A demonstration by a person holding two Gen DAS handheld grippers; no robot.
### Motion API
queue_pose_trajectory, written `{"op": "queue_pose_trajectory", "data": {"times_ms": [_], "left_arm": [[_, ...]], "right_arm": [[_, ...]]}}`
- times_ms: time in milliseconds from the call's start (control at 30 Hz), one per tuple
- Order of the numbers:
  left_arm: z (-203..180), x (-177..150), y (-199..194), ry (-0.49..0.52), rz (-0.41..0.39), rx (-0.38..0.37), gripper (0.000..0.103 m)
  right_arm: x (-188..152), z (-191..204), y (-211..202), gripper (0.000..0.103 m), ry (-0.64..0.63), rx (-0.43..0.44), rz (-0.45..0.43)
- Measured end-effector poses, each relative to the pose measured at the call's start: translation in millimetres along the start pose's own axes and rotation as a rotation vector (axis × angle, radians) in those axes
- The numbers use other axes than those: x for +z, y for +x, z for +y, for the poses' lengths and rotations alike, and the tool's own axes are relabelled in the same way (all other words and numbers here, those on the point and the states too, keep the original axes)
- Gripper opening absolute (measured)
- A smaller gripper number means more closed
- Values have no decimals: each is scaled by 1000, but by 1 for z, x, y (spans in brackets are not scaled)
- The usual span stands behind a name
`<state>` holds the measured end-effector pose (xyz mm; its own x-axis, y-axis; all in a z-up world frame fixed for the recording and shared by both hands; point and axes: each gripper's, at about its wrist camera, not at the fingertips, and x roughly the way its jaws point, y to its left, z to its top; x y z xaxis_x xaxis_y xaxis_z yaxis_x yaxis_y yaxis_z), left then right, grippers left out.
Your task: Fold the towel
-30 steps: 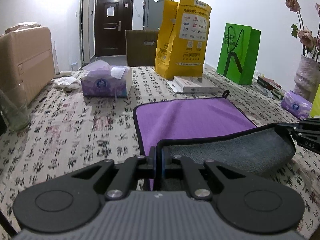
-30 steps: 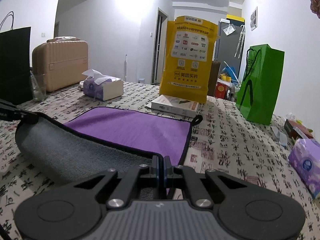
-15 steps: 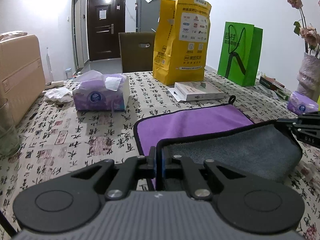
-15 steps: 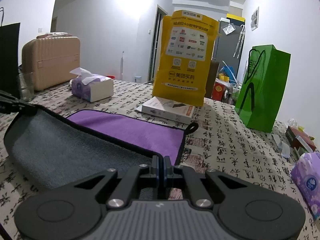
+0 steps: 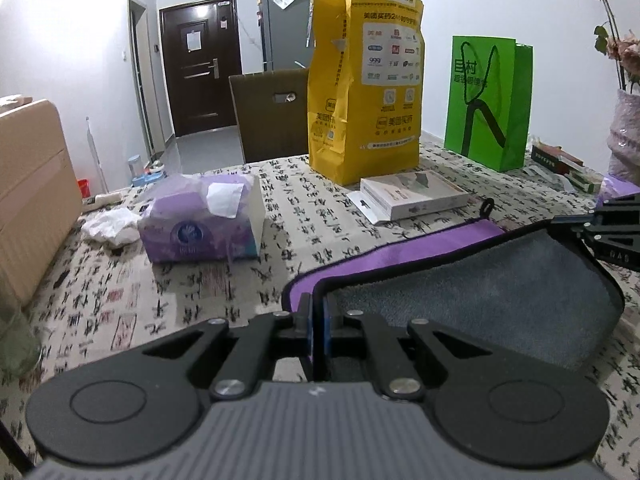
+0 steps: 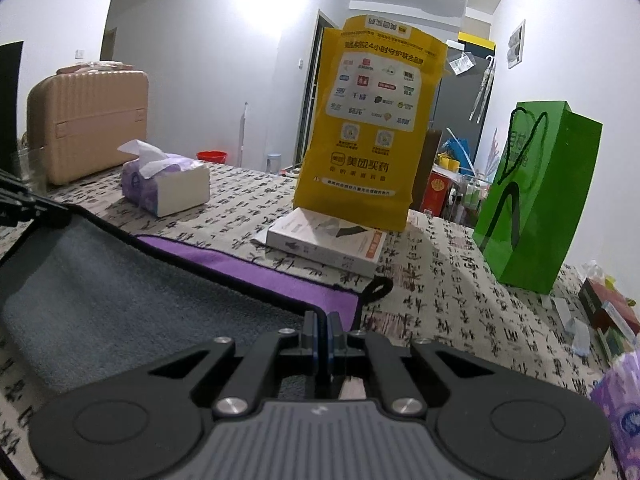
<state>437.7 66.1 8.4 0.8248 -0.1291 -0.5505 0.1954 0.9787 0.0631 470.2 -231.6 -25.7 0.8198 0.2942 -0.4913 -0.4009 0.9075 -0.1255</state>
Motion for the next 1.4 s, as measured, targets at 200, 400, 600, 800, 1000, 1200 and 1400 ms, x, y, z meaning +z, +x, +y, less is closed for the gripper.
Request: {"op": "queue_pose_trajectory", "data": {"times_ms": [200, 400, 600, 800, 1000, 1200, 1400], "left_arm": [[10, 4, 30, -24, 43, 1, 5], [14, 14, 55, -18, 54, 3, 5], [20, 24, 78, -29, 68, 8, 5], [25, 24, 97, -38, 95, 12, 5], [26, 18, 111, -41, 134, 10, 6], [35, 19, 112, -96, 143, 70, 42], [38, 18, 103, -119, 157, 65, 47]], "right_arm": [[8, -7, 23, 4, 6, 11, 17], [12, -15, 48, 4, 14, 11, 47], [20, -28, 74, 4, 49, 19, 64], [24, -34, 98, 4, 60, 30, 91], [21, -34, 110, 6, 57, 30, 119], [20, -39, 110, 36, 78, -2, 126], [25, -48, 102, 51, 141, 16, 122]]}}
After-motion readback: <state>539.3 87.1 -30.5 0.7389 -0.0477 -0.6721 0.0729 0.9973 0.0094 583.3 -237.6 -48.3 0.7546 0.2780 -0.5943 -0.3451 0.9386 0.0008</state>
